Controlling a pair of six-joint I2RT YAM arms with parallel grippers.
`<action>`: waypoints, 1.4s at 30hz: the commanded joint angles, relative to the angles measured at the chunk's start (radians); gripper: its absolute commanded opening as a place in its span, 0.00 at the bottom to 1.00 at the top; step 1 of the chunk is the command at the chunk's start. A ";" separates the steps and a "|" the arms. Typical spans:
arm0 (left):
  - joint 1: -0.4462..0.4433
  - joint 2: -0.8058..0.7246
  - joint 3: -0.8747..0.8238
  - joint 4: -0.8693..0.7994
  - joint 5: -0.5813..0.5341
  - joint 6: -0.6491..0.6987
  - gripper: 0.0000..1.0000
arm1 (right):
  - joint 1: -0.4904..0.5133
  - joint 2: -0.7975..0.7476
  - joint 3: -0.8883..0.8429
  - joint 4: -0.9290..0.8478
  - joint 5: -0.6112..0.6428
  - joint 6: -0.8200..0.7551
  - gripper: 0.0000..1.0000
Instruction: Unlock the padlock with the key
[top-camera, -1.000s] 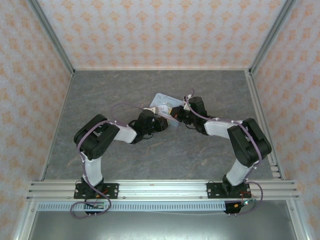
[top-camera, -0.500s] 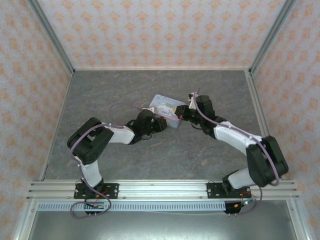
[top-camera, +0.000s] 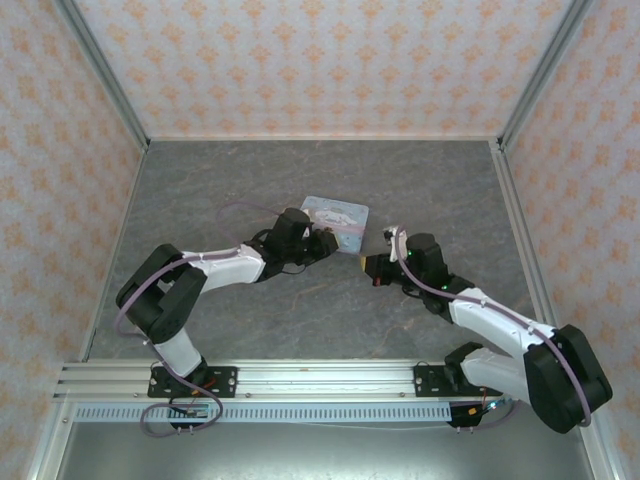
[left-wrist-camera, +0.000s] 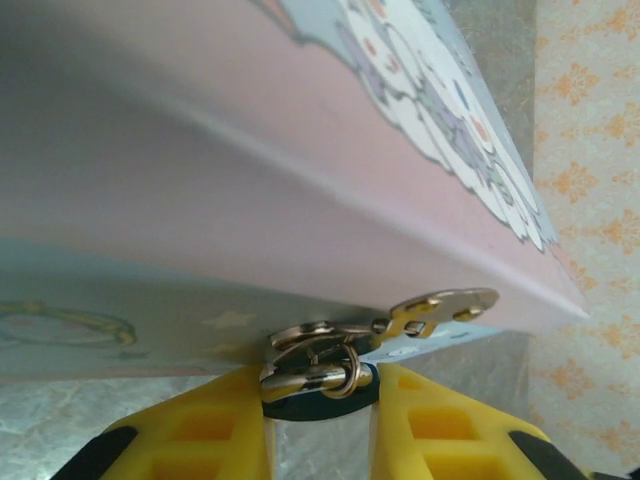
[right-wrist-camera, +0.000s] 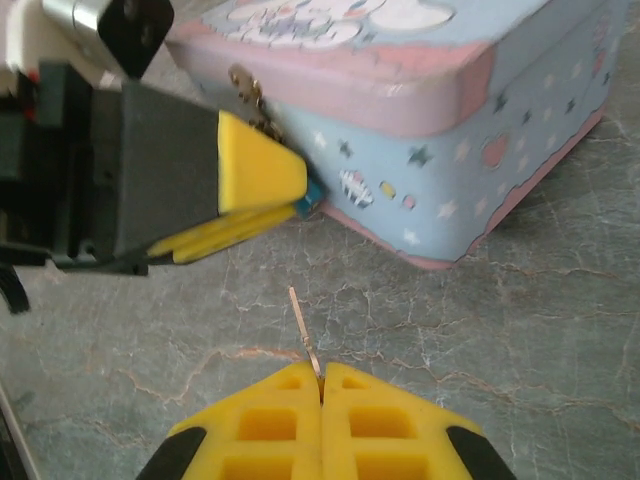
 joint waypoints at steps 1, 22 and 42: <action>-0.008 -0.047 0.047 -0.066 0.027 -0.035 0.23 | 0.019 0.020 -0.018 0.092 -0.017 -0.054 0.00; -0.010 -0.057 0.074 -0.084 0.063 -0.081 0.22 | 0.034 0.246 0.069 0.213 -0.070 -0.087 0.00; -0.011 -0.057 0.083 -0.106 0.061 -0.065 0.20 | 0.033 0.297 0.089 0.264 -0.061 -0.071 0.00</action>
